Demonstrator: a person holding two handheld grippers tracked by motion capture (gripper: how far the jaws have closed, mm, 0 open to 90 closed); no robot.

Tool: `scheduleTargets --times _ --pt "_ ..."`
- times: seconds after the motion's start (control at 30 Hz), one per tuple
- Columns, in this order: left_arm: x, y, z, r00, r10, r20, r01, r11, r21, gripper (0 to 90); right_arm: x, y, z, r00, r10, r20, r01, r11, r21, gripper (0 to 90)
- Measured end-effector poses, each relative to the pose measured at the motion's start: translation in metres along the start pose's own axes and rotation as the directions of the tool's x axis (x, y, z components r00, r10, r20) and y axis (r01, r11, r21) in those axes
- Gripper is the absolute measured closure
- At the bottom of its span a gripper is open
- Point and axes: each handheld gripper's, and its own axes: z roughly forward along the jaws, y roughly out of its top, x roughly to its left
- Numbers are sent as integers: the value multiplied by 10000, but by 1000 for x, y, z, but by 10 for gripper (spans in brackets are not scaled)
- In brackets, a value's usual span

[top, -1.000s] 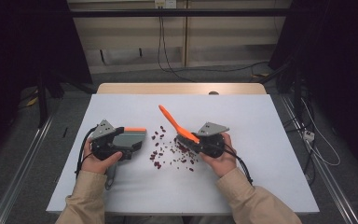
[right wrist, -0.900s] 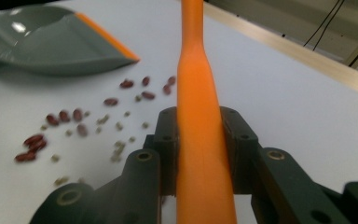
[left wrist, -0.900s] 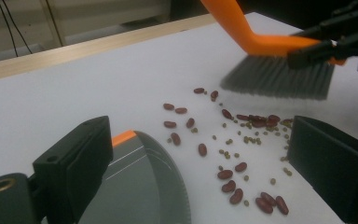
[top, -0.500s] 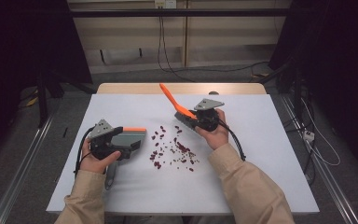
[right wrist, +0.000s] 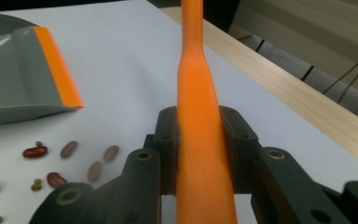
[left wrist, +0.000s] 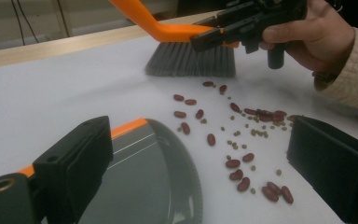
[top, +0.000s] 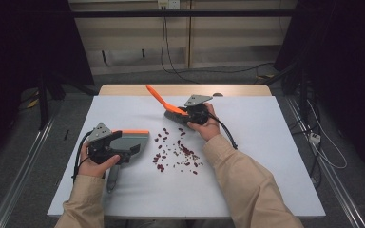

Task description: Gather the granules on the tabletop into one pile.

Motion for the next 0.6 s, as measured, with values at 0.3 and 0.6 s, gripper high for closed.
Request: scheduleTargets --times 0.3,0.6 --pt "5 -3 -8 9999 -77 -139 76 10000 -48 68 21 -3 -16 9925 -800 -928 827 9963 254 714" --pt "6 -5 -11 9996 -139 -248 137 9999 -103 68 42 -10 -40 9802 -1298 -1498 1367 9899 370 714"
